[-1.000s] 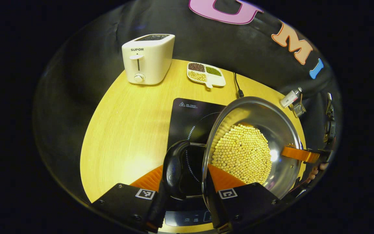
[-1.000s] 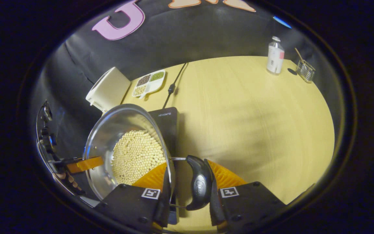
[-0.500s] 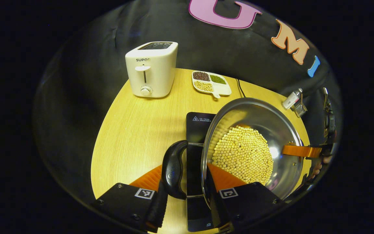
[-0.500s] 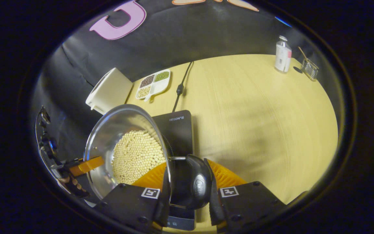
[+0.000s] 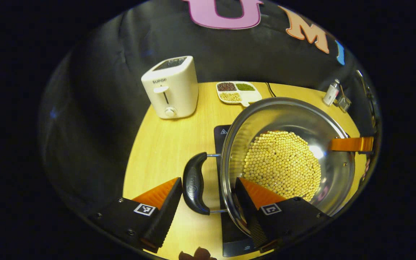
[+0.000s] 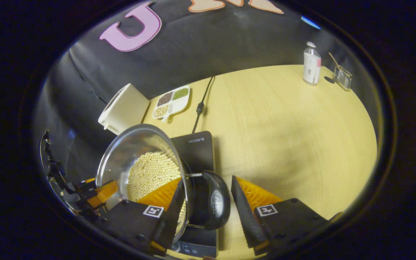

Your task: First push the handle of the pot to place it horizontally, then grasp the pot with both hands and set it on the induction cooktop.

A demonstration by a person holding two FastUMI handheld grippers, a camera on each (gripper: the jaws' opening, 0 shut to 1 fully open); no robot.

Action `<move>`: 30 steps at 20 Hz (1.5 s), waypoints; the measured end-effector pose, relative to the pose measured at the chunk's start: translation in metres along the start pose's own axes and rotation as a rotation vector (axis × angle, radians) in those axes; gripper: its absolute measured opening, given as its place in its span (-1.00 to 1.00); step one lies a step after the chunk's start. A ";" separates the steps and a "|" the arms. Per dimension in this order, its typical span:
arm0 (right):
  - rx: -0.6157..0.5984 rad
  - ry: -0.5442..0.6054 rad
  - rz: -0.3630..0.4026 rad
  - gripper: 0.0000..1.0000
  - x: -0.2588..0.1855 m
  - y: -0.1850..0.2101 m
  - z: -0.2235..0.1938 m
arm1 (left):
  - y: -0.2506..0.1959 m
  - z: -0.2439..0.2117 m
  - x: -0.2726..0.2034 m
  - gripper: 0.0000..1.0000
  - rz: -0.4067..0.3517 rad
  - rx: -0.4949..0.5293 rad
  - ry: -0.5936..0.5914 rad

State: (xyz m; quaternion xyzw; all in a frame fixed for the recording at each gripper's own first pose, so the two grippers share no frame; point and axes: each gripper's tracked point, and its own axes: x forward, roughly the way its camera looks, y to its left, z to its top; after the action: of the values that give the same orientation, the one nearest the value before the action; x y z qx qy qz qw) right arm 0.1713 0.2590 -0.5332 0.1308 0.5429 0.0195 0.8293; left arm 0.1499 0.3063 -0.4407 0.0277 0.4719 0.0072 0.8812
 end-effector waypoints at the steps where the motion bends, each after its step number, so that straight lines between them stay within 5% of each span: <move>1: -0.005 -0.005 0.006 0.56 -0.004 0.000 -0.001 | 0.003 0.006 -0.004 0.84 0.020 0.006 -0.031; 6: -0.016 -0.057 0.040 1.00 -0.029 0.000 0.010 | 0.005 0.020 -0.021 0.88 0.061 -0.004 -0.111; 7: -0.012 -0.063 0.047 0.86 -0.035 -0.001 0.013 | 0.004 0.021 -0.025 0.87 0.066 -0.017 -0.120; 10: -0.019 -0.088 0.060 0.86 -0.053 -0.010 0.019 | -0.001 0.021 -0.039 0.87 0.076 -0.066 -0.153; 11: -0.026 -0.095 0.061 1.00 -0.058 -0.015 0.021 | -0.003 0.020 -0.043 0.87 0.079 -0.078 -0.158; 12: -0.032 -0.106 0.063 0.86 -0.064 -0.019 0.022 | -0.005 0.020 -0.048 0.88 0.083 -0.088 -0.163; 18: -0.046 -0.173 0.131 0.86 -0.104 -0.050 0.039 | -0.020 0.026 -0.101 0.87 0.171 -0.098 -0.221; 19: -0.053 -0.183 0.140 1.00 -0.113 -0.060 0.042 | -0.027 0.026 -0.111 0.87 0.187 -0.101 -0.228; 22: -0.052 -0.248 0.176 0.84 -0.150 -0.091 0.052 | -0.060 0.032 -0.146 0.87 0.204 -0.114 -0.275; 30: -0.143 -0.504 0.221 0.83 -0.267 -0.167 0.081 | -0.167 0.068 -0.254 0.86 0.200 -0.159 -0.465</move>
State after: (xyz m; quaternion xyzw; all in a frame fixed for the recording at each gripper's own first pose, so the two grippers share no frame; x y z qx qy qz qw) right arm 0.1171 0.0351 -0.3037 0.1310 0.2994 0.1149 0.9381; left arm 0.0634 0.1269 -0.2013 0.0057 0.2497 0.1245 0.9603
